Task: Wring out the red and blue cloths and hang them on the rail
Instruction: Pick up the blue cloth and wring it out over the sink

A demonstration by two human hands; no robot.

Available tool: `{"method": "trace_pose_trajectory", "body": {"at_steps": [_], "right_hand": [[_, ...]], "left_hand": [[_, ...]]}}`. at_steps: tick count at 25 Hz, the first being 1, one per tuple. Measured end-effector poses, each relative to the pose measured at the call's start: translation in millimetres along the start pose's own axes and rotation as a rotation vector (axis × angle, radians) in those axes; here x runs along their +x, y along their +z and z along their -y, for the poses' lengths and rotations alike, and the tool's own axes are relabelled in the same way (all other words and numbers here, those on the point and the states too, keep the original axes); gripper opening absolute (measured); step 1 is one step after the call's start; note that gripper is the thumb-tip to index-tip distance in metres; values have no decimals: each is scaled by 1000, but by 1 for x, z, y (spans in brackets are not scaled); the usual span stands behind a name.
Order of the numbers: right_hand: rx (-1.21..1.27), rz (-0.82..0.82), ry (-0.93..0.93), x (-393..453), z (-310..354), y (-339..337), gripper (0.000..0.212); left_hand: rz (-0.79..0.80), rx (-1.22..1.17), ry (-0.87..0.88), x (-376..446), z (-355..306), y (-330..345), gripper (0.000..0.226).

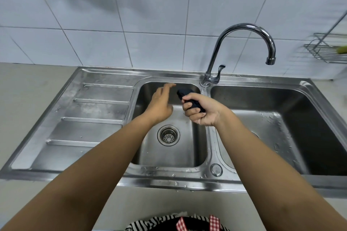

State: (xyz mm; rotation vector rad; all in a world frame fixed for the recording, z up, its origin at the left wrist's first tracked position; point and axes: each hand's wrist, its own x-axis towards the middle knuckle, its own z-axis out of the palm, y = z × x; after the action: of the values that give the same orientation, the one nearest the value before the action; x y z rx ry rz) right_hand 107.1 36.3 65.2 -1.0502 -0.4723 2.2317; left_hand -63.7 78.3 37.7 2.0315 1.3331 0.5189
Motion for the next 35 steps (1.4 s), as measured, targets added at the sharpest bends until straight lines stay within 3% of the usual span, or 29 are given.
{"method": "trace_pose_trajectory", "body": {"at_steps": [1,3,7,9,11,15,19,23,27,31,35], "right_hand": [[23,59,11,-2,3,3,15],[-10,187,51,-5,7,11,15],[-108,441,119,-11,11,23,16],[-143,483,166,-14,16,22,17],[-229,410,204,-16,19,20,17],[-598,46,302,-11,21,16,31],[-1090,-260,382,-1,21,20,31],[-1671,-496,281,6,15,20,18],[-2025,-725,64,12,3,17,19],[-2281,-769,-365,12,3,8,23],[-2362,-716,-652,13,1,1,15]], "left_hand": [[9,126,85,-5,3,1,76],[-66,166,182,-11,-1,3,79],[-400,27,389,-7,-19,0,41],[-411,88,432,-5,-26,-10,24],[-319,241,476,1,-29,-22,21],[19,639,574,21,-20,-41,18],[305,798,366,25,-25,-39,14],[399,763,213,18,-33,-20,22],[442,564,69,12,-30,-5,14],[465,-106,-244,-2,-33,-3,19],[528,-598,-436,-19,-33,0,18]]}}
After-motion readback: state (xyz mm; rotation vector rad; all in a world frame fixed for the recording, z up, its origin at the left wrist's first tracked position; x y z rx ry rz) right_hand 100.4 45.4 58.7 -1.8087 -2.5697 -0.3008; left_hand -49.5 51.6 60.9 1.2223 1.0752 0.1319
